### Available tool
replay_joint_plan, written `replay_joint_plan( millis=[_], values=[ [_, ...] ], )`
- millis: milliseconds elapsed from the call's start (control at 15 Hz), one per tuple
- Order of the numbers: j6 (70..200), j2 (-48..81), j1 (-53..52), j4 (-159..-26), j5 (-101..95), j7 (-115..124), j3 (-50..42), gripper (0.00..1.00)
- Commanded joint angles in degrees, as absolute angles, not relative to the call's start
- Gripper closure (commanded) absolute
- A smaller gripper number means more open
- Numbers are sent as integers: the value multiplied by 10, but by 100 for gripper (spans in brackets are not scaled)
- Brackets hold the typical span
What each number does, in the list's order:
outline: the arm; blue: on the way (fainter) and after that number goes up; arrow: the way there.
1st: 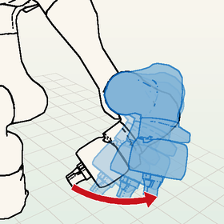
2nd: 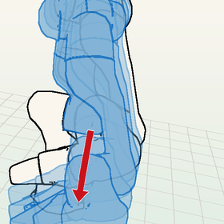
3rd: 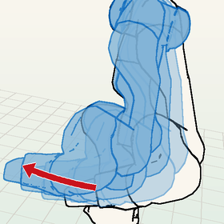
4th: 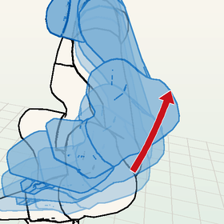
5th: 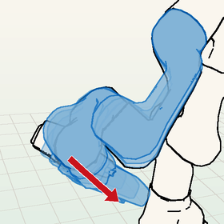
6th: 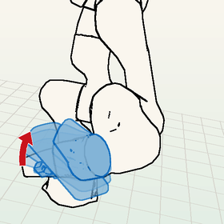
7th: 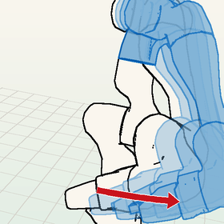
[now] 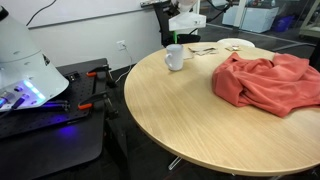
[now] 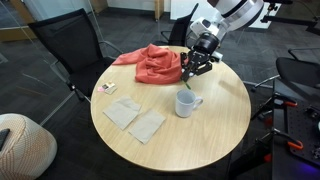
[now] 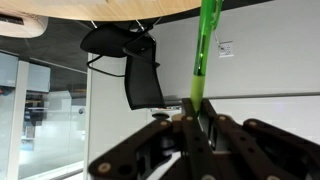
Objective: Put the pen in the mug
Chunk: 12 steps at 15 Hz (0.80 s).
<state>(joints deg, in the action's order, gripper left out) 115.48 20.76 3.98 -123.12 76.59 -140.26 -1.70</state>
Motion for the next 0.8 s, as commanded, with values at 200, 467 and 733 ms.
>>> replay_joint_plan(
  millis=[200, 467, 733],
  values=[
    [1159, 223, 37, -1228, 782, -1398, -20, 97],
    [1169, 236, 34, -1226, 781, -1404, -20, 97],
    [1181, 252, 34, -1224, 790, -1418, -19, 97]
  ],
)
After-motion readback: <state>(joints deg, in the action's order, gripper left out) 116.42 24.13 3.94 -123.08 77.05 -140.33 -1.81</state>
